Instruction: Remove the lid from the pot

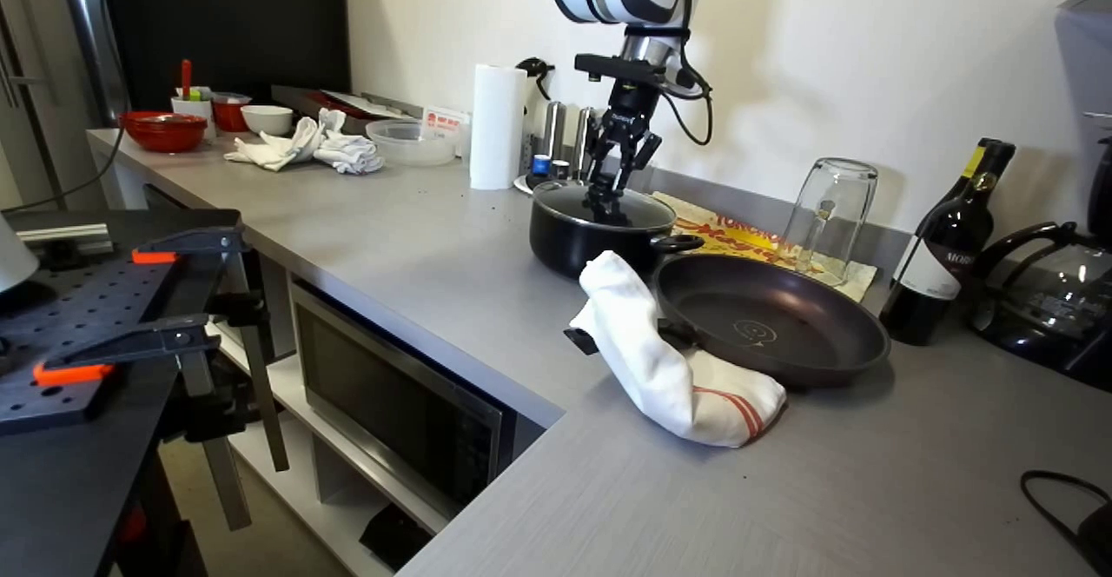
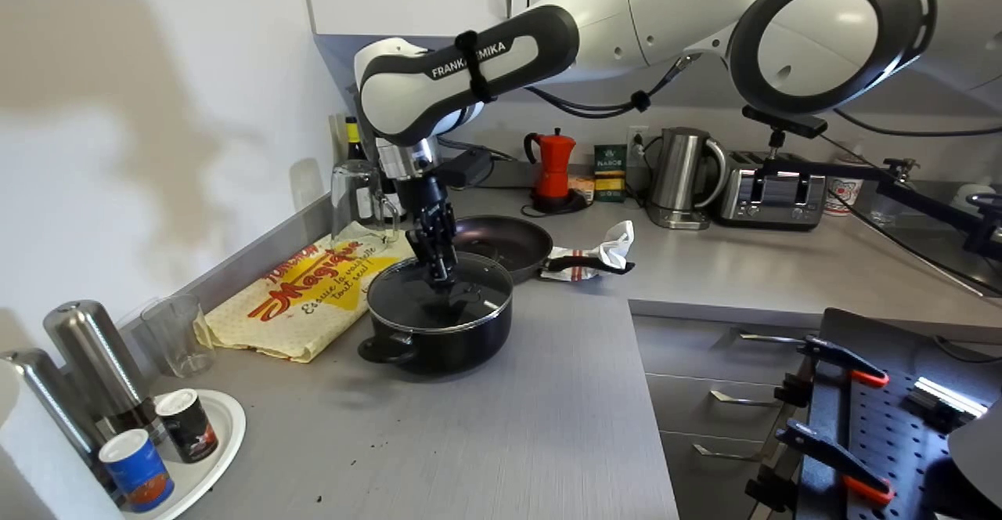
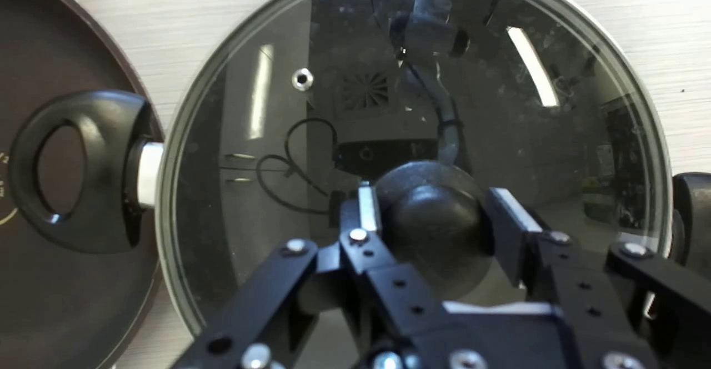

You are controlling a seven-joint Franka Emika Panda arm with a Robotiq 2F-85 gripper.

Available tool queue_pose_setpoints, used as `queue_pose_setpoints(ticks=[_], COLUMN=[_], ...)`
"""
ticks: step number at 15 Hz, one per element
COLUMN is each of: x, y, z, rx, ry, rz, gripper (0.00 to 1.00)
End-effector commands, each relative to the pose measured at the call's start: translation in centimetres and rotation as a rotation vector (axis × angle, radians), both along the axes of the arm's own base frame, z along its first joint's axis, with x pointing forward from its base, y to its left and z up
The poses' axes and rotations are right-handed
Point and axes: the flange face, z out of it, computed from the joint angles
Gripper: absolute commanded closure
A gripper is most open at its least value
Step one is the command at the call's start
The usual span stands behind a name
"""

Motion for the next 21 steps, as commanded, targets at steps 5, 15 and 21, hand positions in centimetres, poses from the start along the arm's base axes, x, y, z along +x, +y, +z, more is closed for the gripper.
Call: queue_pose_setpoints(ticks=[5,15,21], x=[-0.8,-6.1,-10.6], y=[1.5,2.5,2.8], z=[6.0,11.5,8.9], rx=[-0.021,-0.033,-0.037], ry=[-0.016,0.001,0.012], rz=[0.045,0.062,0.047], gripper=[0.75,0.75,0.75])
